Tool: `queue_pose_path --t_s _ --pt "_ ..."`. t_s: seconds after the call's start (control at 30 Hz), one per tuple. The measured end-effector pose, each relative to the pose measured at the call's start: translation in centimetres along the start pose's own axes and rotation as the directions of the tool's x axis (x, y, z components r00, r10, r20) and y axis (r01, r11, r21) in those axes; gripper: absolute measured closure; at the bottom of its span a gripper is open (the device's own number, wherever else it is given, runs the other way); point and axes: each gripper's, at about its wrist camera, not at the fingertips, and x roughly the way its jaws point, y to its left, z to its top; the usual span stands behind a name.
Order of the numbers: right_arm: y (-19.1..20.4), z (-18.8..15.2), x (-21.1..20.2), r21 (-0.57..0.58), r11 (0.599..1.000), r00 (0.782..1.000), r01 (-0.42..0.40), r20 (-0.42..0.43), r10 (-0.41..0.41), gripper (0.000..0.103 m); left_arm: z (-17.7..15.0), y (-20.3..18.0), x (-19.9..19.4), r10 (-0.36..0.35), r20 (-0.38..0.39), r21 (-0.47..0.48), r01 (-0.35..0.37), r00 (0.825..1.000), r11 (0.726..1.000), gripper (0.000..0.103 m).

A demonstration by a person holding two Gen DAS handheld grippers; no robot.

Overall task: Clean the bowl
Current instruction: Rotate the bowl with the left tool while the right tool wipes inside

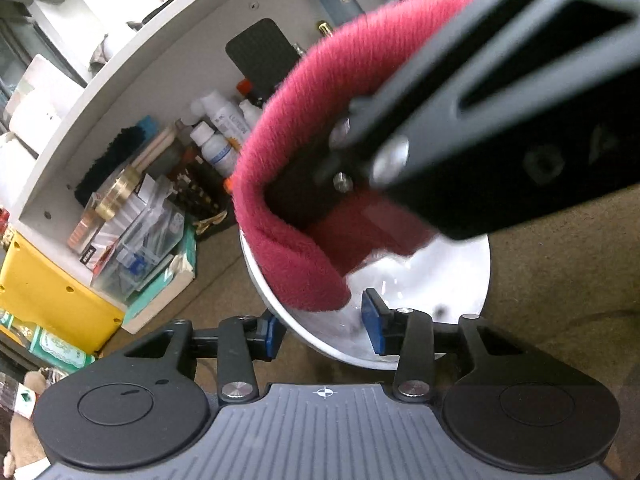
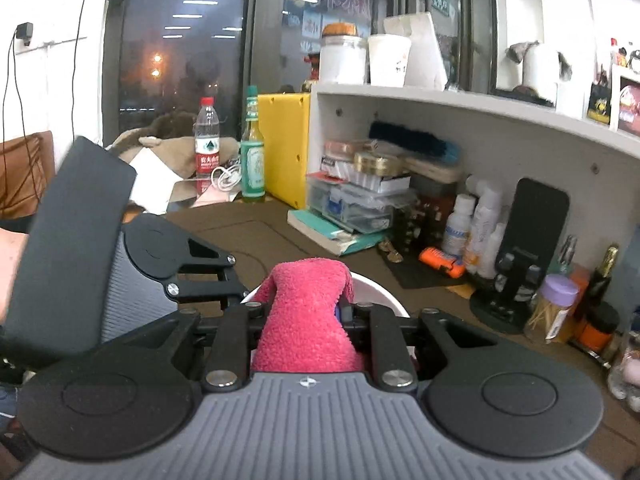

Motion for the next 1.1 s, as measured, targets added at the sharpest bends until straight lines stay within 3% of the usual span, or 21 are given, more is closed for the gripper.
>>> queue_pose_path --t_s 0.23,0.37,0.5,0.63,0.8,0.93,1.0,1.1 --pt "-0.5 0.1 -3.9 0.041 0.998 0.997 0.046 0.052 -0.048 0.082 0.1 0.2 0.2 0.0 -0.006 -0.011 0.0 1.0 1.0 0.058" --pt "-0.6 -1.8 -2.9 0.044 0.995 0.994 0.087 -0.072 -0.084 0.082 0.2 0.2 0.2 0.004 -0.01 -0.01 -0.004 1.0 1.0 0.058" --pt "-0.3 -3.8 -0.6 0.054 0.99 0.975 0.129 -0.19 -0.116 0.082 0.1 0.3 0.3 0.002 -0.012 -0.019 -0.003 1.0 1.0 0.056" --pt "-1.3 -3.4 1.6 0.092 0.981 0.96 0.173 -0.238 -0.147 0.081 -0.1 0.4 0.2 -0.012 -0.01 -0.016 0.012 1.0 1.0 0.056" --pt "-1.8 -1.7 4.0 0.077 0.985 0.959 0.152 -0.255 -0.128 0.081 -0.4 0.7 0.2 -0.034 -0.006 -0.034 0.034 0.999 0.999 0.056" --pt "-1.7 -0.8 4.0 0.087 0.989 0.973 0.115 -0.212 -0.095 0.082 -0.6 1.0 0.2 -0.045 0.001 -0.05 0.045 0.999 0.998 0.056" --pt "-2.2 -0.1 2.4 0.144 0.986 0.99 0.08 -0.127 -0.062 0.083 -0.6 1.1 0.3 -0.048 0.001 -0.059 0.048 0.999 0.997 0.055" --pt "-2.4 0.8 -0.5 0.191 0.978 0.997 0.081 -0.021 -0.078 0.083 -0.5 1.1 0.4 -0.046 0.0 -0.063 0.046 0.999 0.997 0.054"
